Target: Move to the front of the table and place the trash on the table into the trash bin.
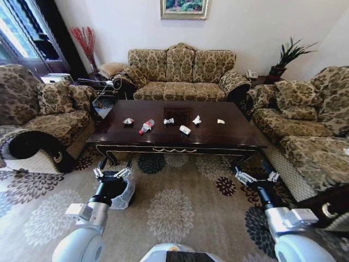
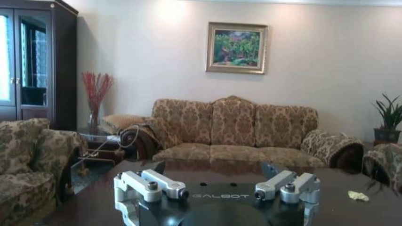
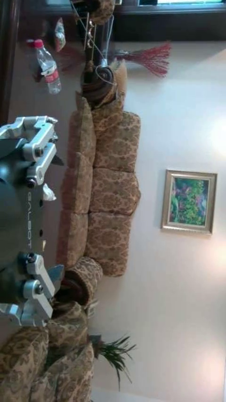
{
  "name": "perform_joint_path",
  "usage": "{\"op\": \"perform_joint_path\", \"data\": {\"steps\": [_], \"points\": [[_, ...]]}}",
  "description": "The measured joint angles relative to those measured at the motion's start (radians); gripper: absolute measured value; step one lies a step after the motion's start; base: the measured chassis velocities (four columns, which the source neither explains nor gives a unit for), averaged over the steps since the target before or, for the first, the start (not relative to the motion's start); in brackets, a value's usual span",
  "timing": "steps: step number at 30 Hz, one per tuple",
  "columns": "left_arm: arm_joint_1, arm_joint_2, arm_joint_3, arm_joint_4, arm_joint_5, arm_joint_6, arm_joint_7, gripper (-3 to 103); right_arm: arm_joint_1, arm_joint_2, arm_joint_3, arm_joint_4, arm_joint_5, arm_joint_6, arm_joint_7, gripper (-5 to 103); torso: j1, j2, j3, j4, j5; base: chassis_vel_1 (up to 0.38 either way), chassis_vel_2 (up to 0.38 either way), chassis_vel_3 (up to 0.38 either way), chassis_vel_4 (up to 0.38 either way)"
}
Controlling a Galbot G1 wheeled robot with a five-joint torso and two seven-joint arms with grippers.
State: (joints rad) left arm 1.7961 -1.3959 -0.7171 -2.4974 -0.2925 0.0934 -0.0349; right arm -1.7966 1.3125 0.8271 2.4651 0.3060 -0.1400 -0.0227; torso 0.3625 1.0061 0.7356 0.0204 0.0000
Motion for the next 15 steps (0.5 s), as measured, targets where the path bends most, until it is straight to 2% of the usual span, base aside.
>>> {"op": "perform_joint_path", "data": {"steps": [15], "points": [[0.004, -0.003, 0.003, -0.001, 0.005, -0.002, 0.012, 100, -0.008, 0.008, -0.003, 0.011, -0.005, 0.0, -0.004, 100, 0.0, 0.0, 0.0, 0.0, 0.0, 0.0, 0.0, 0.0, 0.0]]}}
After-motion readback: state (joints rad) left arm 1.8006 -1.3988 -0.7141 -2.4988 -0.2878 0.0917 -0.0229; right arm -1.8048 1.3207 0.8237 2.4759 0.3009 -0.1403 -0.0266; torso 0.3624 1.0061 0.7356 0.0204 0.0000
